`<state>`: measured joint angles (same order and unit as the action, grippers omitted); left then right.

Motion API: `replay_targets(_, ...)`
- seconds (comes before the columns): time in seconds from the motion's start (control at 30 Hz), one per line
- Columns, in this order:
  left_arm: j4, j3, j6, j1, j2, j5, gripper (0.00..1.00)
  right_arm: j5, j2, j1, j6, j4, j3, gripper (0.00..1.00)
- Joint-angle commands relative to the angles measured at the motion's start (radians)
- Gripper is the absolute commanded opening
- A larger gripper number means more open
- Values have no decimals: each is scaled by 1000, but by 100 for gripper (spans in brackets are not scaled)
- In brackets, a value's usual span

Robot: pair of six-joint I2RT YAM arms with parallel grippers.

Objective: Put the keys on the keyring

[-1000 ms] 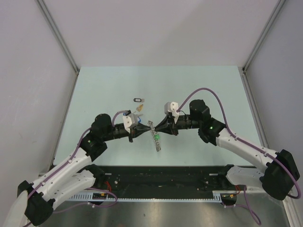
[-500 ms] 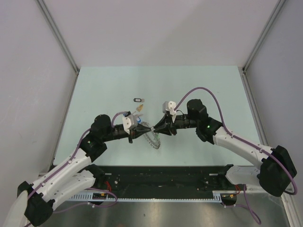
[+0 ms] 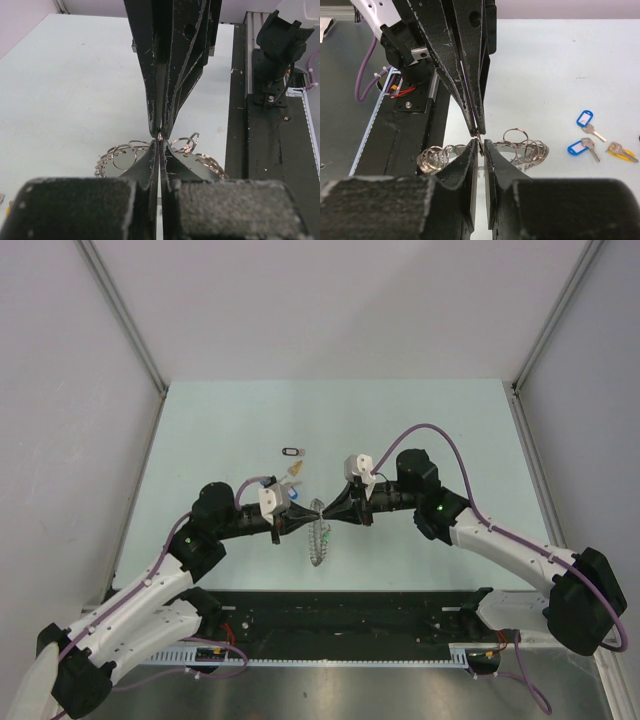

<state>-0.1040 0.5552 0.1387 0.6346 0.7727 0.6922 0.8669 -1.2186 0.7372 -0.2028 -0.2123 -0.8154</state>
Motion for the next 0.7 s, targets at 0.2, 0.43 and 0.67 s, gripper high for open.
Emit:
replay_targets(0.2, -99, -8, -21, 2, -41, -8, 0, 27, 4, -1, -24, 24, -11, 16)
replay_targets(0.43, -103, -11, -27, 2, -41, 0, 0, 38, -9, -1, -15, 2, -11, 11)
replay_targets(0.67, -80, -6, -27, 2, -38, -6, 3, 32, 7, -2, -15, -7, -11, 0)
